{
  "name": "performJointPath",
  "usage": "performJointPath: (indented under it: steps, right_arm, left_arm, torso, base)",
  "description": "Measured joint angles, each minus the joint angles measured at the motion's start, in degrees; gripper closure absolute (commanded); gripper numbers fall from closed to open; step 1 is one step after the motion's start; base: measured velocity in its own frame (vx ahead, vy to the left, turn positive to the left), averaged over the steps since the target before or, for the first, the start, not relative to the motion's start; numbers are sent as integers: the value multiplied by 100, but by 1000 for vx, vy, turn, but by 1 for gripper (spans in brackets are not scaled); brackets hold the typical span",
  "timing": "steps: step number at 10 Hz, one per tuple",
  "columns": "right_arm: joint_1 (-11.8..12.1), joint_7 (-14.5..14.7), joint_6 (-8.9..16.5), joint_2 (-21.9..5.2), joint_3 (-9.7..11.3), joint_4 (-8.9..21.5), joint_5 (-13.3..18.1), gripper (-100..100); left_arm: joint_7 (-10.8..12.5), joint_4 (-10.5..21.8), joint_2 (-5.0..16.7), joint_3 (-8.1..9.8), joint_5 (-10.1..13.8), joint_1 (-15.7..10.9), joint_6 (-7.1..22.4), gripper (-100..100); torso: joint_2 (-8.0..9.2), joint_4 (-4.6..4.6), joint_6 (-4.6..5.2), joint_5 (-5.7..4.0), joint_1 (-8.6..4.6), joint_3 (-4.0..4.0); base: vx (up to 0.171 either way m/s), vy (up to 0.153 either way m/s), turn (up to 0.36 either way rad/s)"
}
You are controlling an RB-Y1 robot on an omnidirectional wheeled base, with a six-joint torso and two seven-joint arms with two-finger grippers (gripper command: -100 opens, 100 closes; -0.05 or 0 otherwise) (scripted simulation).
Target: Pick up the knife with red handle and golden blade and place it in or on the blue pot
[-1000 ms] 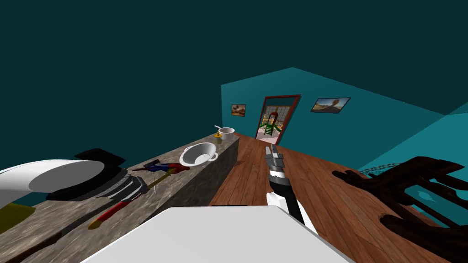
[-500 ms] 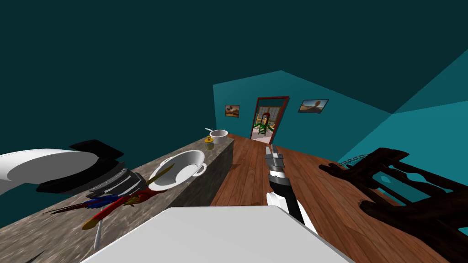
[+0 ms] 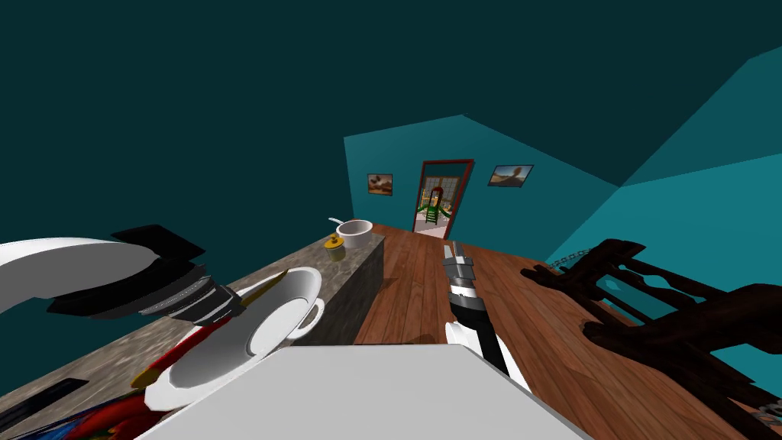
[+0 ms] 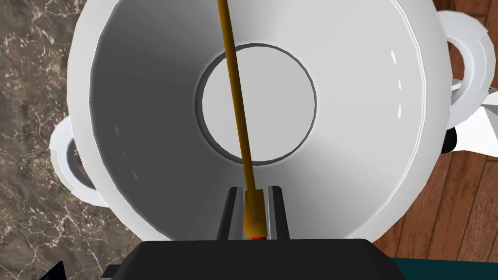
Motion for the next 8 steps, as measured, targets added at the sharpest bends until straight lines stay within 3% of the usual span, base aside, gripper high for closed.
performJointPath:
  steps: [4, 5, 6, 8]
  right_arm:
    - [-2, 0, 0, 0, 0, 1, 0, 0]
    - [-2, 0, 0, 0, 0, 1, 0, 0]
    - [-2, 0, 0, 0, 0, 1, 0, 0]
    - [-1, 0, 0, 0, 0, 1, 0, 0]
  left_arm:
    - [-2, 0, 1, -1, -1, -1, -5, -100]
    - [-2, 0, 1, -1, -1, -1, -5, 0]
    - [-2, 0, 1, -1, -1, -1, -5, -100]
    - [220, -169, 129, 169, 249, -36, 122, -100]
  torso:
    - [60, 16, -3, 2, 6, 37]
    - [62, 16, -3, 2, 6, 38]
    - [63, 17, -3, 2, 6, 39]
    - [55, 15, -3, 4, 20, 34]
  base:
    - [3, 0, -1]
    - [0, 0, 0]
    - [14, 23, 44]
    - [30, 45, 35]
